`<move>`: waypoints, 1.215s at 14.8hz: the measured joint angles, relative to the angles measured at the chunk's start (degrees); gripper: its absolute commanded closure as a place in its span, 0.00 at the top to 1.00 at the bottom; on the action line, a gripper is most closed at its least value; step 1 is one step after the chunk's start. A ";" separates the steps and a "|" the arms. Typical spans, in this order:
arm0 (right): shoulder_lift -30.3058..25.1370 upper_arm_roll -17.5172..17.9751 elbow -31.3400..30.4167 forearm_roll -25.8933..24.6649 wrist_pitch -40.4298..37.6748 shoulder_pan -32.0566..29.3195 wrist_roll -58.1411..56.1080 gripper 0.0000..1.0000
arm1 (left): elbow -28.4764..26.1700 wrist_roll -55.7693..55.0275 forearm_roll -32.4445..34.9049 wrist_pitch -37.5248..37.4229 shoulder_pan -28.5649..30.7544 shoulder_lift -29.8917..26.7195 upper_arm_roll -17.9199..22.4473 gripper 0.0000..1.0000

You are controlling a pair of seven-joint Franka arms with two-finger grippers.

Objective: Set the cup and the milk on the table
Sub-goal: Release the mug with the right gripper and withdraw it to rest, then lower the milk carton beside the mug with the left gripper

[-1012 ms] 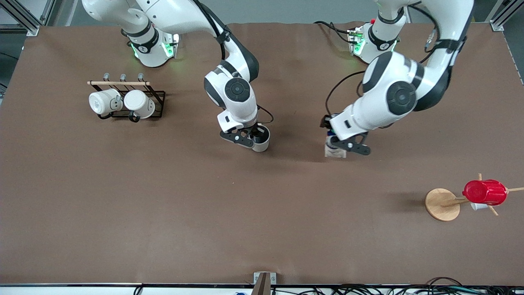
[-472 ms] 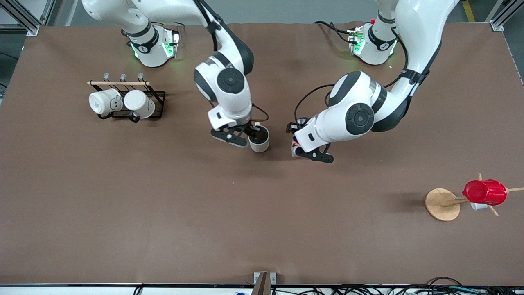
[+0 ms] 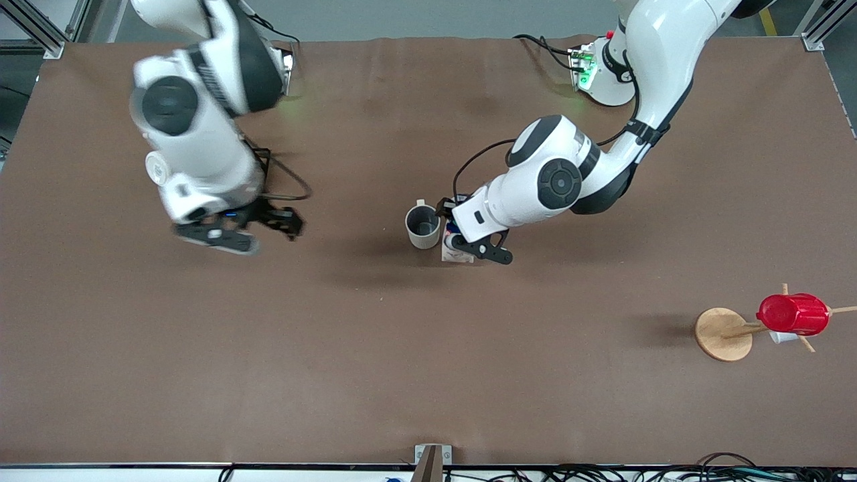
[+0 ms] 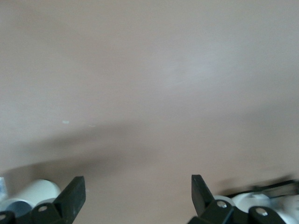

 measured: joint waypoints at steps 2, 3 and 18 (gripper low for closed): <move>-2.33 -0.03 -0.08 0.00 -3.91 -4.91 -8.11 1.00 | -1.09 0.00 0.02 0.00 0.12 0.03 0.04 0.00; -3.38 -0.03 -0.11 0.00 -5.45 -7.17 -11.73 1.00 | -1.53 0.02 0.04 0.00 0.28 0.05 0.07 0.00; -7.14 2.49 15.69 1.05 -19.01 -24.10 -29.09 1.00 | -9.62 1.27 0.10 7.60 0.80 -2.04 -0.73 0.01</move>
